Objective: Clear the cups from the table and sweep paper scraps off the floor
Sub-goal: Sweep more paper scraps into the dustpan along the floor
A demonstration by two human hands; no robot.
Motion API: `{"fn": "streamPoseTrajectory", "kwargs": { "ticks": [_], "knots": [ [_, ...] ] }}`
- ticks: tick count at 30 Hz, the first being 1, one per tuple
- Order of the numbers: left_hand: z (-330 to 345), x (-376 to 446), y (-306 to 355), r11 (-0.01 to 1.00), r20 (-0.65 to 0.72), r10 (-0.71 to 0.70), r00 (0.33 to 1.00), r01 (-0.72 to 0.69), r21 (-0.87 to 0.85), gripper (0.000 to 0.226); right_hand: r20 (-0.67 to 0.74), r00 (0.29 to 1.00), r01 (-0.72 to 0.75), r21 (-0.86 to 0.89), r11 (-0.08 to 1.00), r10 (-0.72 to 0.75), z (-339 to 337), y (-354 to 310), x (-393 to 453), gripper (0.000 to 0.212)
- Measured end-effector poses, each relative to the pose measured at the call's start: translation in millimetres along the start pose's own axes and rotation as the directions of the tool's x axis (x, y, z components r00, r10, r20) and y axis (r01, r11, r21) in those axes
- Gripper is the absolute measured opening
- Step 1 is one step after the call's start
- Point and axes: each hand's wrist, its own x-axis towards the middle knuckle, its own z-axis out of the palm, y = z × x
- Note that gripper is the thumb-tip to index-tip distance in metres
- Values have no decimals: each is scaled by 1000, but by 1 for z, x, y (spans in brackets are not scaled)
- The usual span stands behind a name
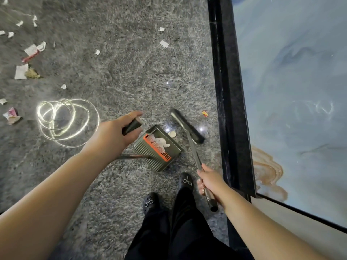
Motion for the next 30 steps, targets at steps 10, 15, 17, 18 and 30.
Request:
{"fn": "streamPoseTrajectory", "kwargs": {
  "ticks": [10,15,17,18,30],
  "knots": [
    [-4,-5,1,997,16,8,1000,-6,-80,41,-4,998,55,-487,871,-66,-1,-2,-17,65],
    [-7,-4,0,997,26,9,1000,-7,-82,41,-7,998,43,-565,824,-56,3,-8,-8,70],
    [-8,-3,-1,996,26,7,1000,-5,-87,41,-19,993,83,-571,816,-115,4,-10,-7,69],
    [-9,-2,-2,996,27,7,1000,-5,-87,41,-24,990,102,-570,816,-140,3,-10,-7,68],
    [-11,2,-5,996,21,12,1000,-10,-89,43,-162,941,209,-411,887,-297,-37,-14,-34,60]
  ]
}}
